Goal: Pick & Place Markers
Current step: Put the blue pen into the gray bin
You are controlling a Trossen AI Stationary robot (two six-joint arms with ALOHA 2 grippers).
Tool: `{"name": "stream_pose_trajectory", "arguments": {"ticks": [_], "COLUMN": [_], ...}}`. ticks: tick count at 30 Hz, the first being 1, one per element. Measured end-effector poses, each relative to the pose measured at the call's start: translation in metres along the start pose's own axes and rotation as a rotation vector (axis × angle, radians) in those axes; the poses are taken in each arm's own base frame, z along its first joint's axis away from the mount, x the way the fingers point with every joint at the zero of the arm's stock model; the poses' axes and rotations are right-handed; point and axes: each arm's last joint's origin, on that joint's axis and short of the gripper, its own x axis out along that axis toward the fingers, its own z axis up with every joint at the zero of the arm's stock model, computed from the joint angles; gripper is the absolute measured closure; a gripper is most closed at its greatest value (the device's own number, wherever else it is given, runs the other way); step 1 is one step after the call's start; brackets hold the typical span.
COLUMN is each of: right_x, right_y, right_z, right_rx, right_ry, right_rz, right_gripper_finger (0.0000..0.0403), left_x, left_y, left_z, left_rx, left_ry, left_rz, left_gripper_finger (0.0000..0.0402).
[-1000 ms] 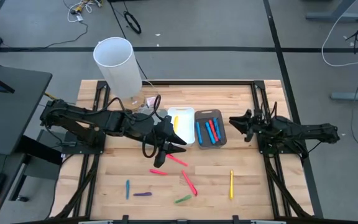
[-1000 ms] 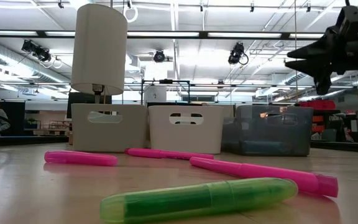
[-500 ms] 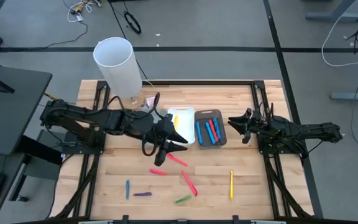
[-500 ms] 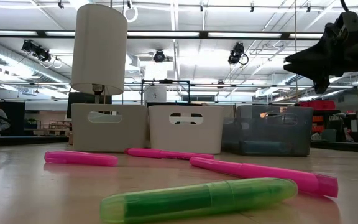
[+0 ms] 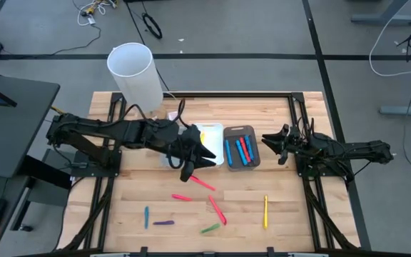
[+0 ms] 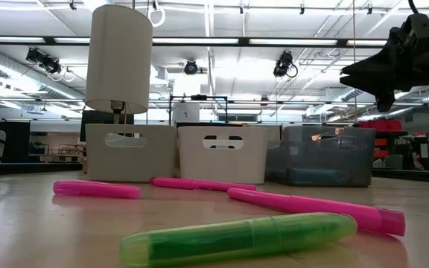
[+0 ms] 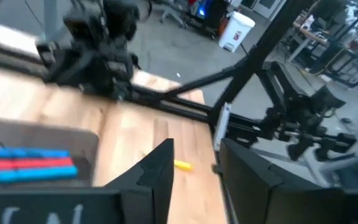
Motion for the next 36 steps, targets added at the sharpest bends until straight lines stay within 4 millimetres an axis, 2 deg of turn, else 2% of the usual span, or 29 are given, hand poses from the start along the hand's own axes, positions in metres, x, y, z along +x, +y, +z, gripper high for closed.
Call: {"name": "stream_pose_trajectory", "arguments": {"ticks": [6,10,14,21,30,36], "right_x": [0.0,0.0,0.0,0.0,0.0,0.0], "right_y": [0.0,0.0,0.0,0.0,0.0,0.0], "right_z": [0.0,0.0,0.0,0.0,0.0,0.0], "right_rx": [0.0,0.0,0.0,-0.001,-0.001,-0.001], "right_ry": [0.0,0.0,0.0,0.0,0.0,0.0], "right_rz": [0.0,0.0,0.0,0.0,0.0,0.0], "right_gripper_finger": [0.0292,0.0292,0.0292,0.0292,0.0292,0.0292], "left_x": [0.0,0.0,-0.001,-0.008,-0.021,-0.033], "left_y": [-0.002,-0.008,-0.014,-0.033,-0.066,-0.069], "left_z": [-0.004,-0.009,-0.022,-0.053,-0.083,-0.102], "left_rx": [-0.154,-0.377,-0.541,-0.763,-0.964,-0.998], "left_ry": [0.059,0.13,0.23,0.416,0.534,0.576], "left_rz": [-0.041,-0.085,-0.047,0.116,0.252,0.448], "left_gripper_finger": [0.0176,0.0144,0.0143,0.0156,0.0158,0.0159]}}
